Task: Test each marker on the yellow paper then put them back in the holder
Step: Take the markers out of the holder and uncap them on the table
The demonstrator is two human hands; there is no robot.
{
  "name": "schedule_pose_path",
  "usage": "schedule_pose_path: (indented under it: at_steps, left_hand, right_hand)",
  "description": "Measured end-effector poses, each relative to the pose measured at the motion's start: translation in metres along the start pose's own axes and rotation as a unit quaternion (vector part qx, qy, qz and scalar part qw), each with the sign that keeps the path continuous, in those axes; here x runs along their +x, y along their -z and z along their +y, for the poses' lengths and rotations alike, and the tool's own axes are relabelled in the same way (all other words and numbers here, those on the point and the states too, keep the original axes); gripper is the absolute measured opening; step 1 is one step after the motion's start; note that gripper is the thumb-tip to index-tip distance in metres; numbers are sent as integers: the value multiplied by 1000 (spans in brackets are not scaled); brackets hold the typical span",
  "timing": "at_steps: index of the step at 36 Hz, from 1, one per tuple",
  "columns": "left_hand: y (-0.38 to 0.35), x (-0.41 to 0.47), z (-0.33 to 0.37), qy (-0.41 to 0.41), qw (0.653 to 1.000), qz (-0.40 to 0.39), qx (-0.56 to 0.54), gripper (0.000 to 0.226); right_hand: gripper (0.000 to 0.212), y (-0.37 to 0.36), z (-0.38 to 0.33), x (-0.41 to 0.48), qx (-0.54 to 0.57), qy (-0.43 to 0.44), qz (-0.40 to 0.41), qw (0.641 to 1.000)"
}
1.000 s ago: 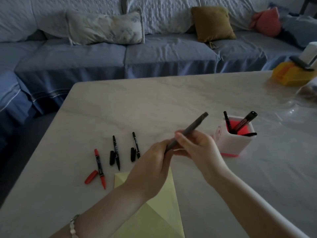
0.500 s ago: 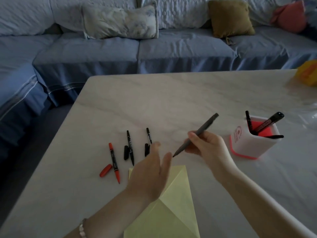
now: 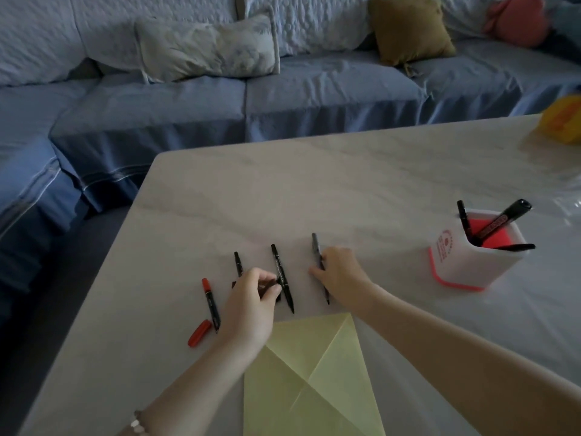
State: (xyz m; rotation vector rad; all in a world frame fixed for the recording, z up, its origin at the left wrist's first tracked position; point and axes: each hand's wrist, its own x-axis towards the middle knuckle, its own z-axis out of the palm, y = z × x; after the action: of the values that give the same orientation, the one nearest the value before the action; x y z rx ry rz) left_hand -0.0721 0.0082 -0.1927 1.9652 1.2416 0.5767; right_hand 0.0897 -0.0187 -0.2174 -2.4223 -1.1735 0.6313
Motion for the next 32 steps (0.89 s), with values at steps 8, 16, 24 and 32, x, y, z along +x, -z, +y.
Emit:
schedule_pose_path:
  at_steps: [8, 16, 24, 32]
  left_hand:
    - [-47, 36, 29, -17, 981, -58, 185, 13]
    - [-62, 41, 24, -22, 975, -106, 193, 16]
    - [-45, 28, 39, -55, 976, -65, 198, 15]
    - [-31, 9, 67, -66, 987, -69, 132, 23]
  right_hand:
    - [37, 29, 37, -38, 24, -8, 13, 1000]
    - [26, 91, 74, -71, 8, 31, 101, 994]
    - [28, 168, 84, -46, -26, 39, 290, 956]
    - [19, 156, 107, -11, -80, -71, 188, 976]
